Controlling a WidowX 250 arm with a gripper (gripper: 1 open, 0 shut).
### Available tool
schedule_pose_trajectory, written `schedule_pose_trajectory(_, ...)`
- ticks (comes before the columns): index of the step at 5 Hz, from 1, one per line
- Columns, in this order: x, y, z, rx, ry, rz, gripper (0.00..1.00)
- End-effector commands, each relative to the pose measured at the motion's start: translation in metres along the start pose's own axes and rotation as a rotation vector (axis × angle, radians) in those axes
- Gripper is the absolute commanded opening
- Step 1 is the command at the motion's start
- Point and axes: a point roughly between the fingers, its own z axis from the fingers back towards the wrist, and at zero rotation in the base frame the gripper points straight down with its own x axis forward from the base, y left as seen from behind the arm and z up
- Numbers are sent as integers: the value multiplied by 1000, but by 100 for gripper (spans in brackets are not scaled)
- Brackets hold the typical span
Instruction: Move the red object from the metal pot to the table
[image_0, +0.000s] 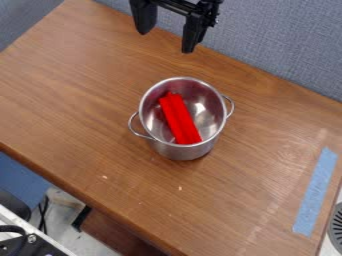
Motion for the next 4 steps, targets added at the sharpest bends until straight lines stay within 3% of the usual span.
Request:
schedule_pose_trajectory(1, 0, 10, -10, 7, 21, -201, 100)
schedule_pose_trajectory(2, 2, 2, -28, -18, 2, 47, 0)
schedule_pose_trajectory(3, 5, -7, -37, -75, -2, 295, 100)
schedule_pose_trajectory(4, 6, -27, -67, -90, 11, 424, 100)
